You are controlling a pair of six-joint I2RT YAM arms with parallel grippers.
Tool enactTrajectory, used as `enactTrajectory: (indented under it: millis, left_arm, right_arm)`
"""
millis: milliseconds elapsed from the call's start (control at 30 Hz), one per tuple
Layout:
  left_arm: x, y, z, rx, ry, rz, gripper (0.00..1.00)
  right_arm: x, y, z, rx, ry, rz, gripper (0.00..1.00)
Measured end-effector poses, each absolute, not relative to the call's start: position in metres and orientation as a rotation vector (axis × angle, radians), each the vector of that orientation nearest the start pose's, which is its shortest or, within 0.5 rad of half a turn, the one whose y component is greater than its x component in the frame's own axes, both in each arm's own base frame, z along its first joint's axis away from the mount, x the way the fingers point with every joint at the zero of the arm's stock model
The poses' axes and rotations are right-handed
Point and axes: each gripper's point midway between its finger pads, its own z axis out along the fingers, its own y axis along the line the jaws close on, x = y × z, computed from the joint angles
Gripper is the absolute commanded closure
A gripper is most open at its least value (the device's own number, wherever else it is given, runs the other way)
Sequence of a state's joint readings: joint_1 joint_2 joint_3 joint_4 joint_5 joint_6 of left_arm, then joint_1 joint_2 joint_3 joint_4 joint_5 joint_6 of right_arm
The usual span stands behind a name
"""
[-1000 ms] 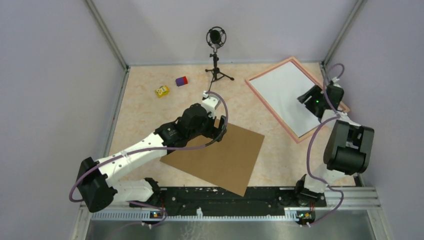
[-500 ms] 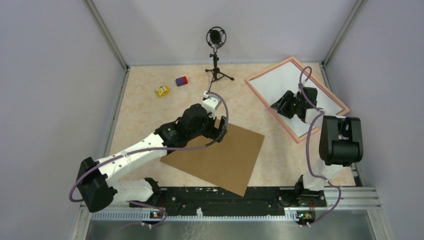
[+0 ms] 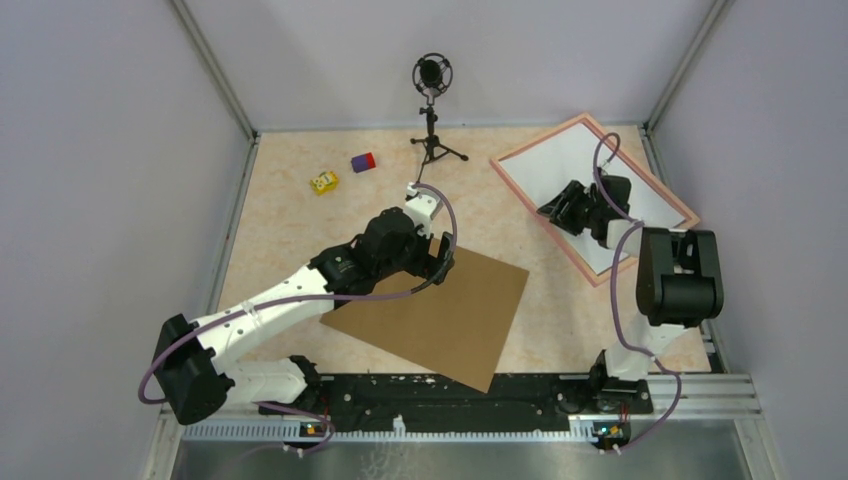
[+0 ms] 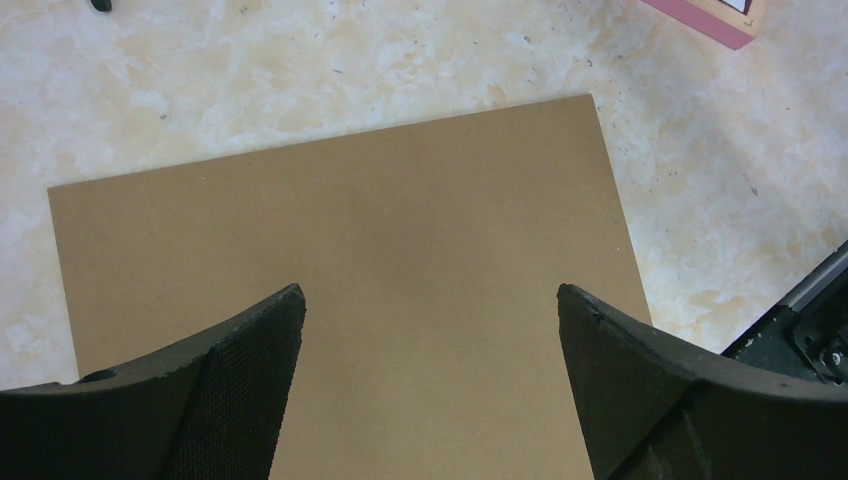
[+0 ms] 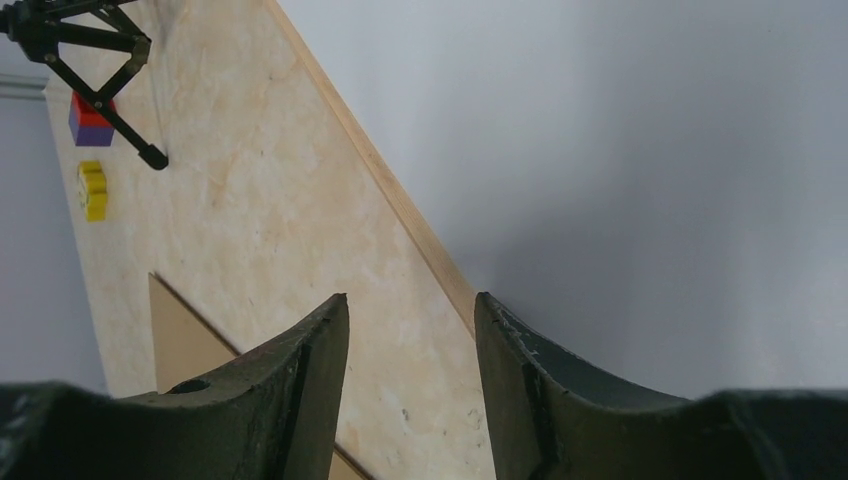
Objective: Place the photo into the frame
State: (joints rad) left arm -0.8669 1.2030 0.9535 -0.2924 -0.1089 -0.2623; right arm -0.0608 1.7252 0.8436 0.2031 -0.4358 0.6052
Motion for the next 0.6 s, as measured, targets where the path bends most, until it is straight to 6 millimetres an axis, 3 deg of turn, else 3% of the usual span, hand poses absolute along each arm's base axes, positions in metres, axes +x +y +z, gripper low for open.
enactTrajectory:
  millis: [333, 500, 600]
  left_arm:
    - [0.246, -0.277, 0.194, 0.579, 2.081, -0.552, 0.02]
    - [0.246, -0.277, 0.194, 0.580, 2.081, -0.553, 0.02]
    - [0.246, -0.277, 0.194, 0.580, 2.081, -0.553, 0.02]
  right_arm:
    - [0.428, 0.055, 0.048, 0.522, 2.266, 0.650, 0.47]
    - [0.437, 0.057, 0.069, 0.493, 2.249, 0.649, 0.35]
    - [0.428, 0.071, 0.093, 0.425, 2.279, 0.619, 0.25]
